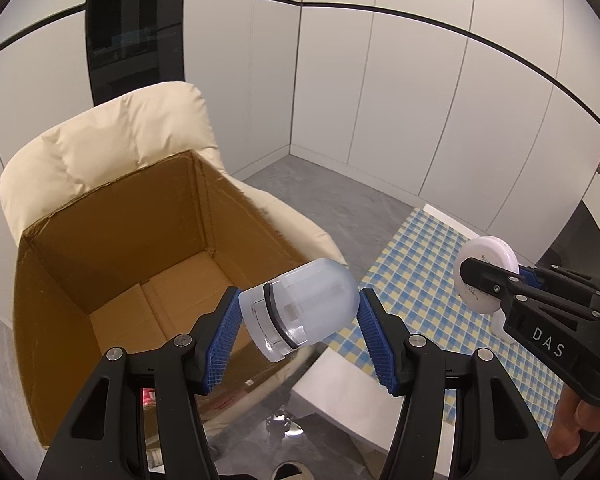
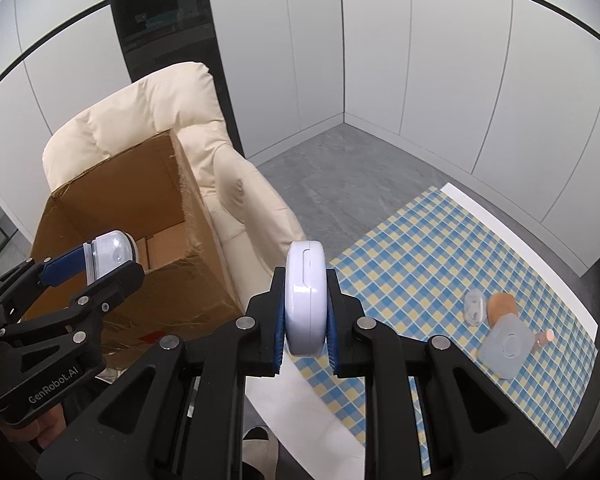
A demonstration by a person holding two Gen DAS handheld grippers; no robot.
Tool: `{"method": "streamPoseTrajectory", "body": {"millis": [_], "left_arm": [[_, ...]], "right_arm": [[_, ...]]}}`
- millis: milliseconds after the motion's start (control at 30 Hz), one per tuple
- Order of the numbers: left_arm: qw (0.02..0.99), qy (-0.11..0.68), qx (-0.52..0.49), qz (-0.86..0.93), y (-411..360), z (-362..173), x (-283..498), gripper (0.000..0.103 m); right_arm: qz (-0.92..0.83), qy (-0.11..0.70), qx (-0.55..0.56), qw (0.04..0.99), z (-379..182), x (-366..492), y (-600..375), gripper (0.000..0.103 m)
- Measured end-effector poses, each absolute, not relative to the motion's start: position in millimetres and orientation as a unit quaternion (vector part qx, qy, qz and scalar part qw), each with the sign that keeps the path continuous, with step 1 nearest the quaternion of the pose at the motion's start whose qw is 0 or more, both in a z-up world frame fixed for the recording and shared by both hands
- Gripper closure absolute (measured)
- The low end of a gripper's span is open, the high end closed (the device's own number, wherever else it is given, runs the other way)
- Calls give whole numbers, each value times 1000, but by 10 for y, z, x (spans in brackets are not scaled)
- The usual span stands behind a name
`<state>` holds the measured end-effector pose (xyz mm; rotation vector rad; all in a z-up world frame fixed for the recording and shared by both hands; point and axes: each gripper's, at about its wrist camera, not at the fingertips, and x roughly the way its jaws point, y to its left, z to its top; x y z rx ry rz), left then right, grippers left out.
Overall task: Organize objects
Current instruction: 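Lift the frosted jar and white container and carry both toward the cardboard box, then lower the jar and container into the cardboard box and open both tools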
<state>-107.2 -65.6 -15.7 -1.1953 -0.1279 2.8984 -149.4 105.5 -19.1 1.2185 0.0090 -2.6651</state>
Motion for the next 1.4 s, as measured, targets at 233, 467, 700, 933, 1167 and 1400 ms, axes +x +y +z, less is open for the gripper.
{"method": "streamPoseTrajectory", "body": {"millis": [233,467,700,933,1167,1400], "left_arm": [[-19,-45,-382,923,-885,-170,-1034,43],[-45,-54,-384,921,-1163,-178,-980,43],[-64,-62,-385,919,-1396,-199,-904,43],[-80,-69,-388,916,-1601,-236,-858,43],[-96,-80,-390,912,-1815,-283,-825,43],[-97,-87,-404,906,-1926,-380,-802,42]], "right_arm": [[-902,11,413,124,-199,-1535,801,86],[-900,21,412,145,-197,-1552,524,86],[-897,33,410,165,-206,-1547,245,86],[-893,44,410,182,-233,-1549,-17,86],[-889,58,407,201,-242,-1518,-245,86],[-886,67,407,213,-260,-1533,-459,86]]}}
